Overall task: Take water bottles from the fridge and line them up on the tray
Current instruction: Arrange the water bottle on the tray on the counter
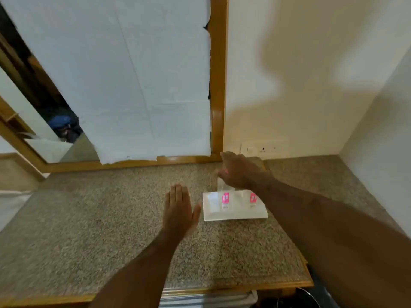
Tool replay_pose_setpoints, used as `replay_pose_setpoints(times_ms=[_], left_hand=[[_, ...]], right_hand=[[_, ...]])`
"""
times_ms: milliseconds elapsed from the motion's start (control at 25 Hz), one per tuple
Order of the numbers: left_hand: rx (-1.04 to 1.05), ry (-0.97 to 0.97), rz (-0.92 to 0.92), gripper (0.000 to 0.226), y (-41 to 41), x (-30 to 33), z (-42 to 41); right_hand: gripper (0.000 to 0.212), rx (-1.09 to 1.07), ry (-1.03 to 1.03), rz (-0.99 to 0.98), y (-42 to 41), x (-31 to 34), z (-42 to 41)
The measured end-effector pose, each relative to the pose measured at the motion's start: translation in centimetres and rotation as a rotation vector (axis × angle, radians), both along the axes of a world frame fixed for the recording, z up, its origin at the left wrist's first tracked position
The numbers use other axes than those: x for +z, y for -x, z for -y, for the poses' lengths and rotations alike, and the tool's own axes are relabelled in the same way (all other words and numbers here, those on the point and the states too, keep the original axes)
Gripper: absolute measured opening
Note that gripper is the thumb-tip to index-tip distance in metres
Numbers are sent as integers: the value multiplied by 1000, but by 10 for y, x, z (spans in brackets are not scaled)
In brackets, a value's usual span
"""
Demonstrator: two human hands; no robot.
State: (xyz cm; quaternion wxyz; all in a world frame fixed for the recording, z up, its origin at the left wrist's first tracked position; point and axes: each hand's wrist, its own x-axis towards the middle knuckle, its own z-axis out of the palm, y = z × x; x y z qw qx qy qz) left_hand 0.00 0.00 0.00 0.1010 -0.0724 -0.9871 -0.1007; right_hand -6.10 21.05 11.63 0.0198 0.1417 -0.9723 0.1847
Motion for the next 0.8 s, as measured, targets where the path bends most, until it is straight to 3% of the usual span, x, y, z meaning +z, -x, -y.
replay_pose_setpoints(times_ms=[80, 240, 440, 800], left_hand=[[5, -15, 128, 78, -22, -34, 0], [-45, 10, 282, 79, -67, -97, -7], [-100, -6, 294, 77, -78, -130, -7], [-108, 32, 336, 77, -77, -136, -6]], right_hand=[[73, 79, -169, 64, 2, -13, 2], [70, 37, -218, 178, 3, -35, 4], [66, -30, -118, 111, 4, -57, 18], [59, -101, 59, 64, -11, -59, 10]])
